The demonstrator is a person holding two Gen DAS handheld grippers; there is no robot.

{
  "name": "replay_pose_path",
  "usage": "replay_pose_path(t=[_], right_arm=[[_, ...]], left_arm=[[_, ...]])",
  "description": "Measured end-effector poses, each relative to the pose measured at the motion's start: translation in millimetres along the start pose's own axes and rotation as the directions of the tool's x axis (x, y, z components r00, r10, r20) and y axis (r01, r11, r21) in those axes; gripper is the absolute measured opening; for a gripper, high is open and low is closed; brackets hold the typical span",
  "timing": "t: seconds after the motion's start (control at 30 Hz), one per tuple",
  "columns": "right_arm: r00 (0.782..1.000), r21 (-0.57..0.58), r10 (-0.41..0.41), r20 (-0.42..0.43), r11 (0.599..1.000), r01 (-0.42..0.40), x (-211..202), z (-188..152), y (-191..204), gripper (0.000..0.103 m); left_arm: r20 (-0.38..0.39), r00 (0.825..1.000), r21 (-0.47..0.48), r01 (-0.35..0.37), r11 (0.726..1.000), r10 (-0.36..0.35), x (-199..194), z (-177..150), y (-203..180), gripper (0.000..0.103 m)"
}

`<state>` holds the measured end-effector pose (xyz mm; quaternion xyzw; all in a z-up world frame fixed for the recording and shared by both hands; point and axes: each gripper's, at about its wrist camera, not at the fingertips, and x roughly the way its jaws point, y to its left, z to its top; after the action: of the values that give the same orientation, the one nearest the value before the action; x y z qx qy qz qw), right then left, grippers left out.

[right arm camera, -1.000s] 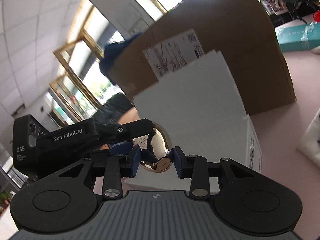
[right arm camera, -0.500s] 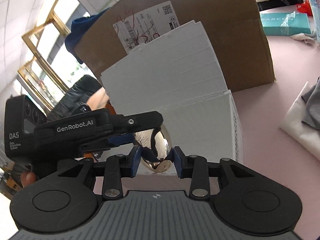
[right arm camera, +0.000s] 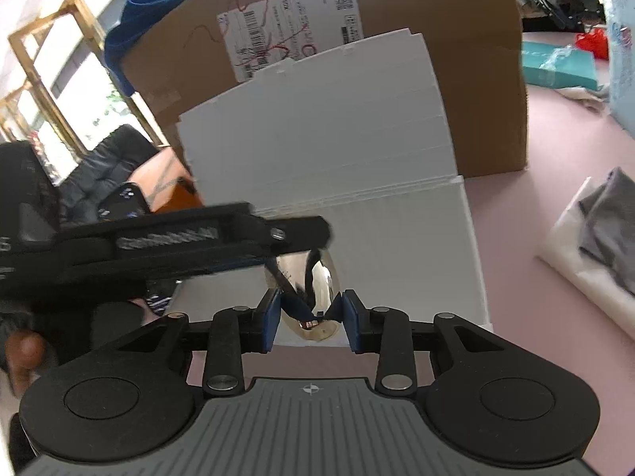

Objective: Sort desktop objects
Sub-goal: 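Carry the gold egg with the right gripper into the white foam tray, then open the right gripper to release the egg in the foam tray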

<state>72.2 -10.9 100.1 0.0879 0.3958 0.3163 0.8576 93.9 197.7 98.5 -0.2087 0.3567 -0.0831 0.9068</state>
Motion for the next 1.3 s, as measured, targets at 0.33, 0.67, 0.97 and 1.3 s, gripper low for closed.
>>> replay_pose_path(t=[0.33,0.67,0.97,1.3], right_arm=[[0.997,-0.007,-0.072,-0.032,0.997,0.072,13.2,17.5,5.7,0.027],[0.987,0.016,-0.136,-0.086,0.990,0.138,28.2,36.7,1.3,0.028],[0.953,-0.080,-0.267,-0.140,0.963,0.258,42.3,43.1,5.4,0.036],[0.934,-0.153,-0.329,-0.143,0.939,0.308,49.9,38.4,16.9,0.065]], left_arm=[[0.110,0.994,-0.001,-0.024,1.000,0.024,-25.7,13.9,6.7,0.073],[0.099,0.995,0.007,-0.019,1.000,0.018,-26.8,11.7,11.9,0.078],[0.095,0.995,0.028,-0.015,0.999,0.013,-25.7,10.0,8.4,0.082],[0.071,0.997,0.014,-0.015,1.000,0.014,-22.3,9.6,8.5,0.086]])
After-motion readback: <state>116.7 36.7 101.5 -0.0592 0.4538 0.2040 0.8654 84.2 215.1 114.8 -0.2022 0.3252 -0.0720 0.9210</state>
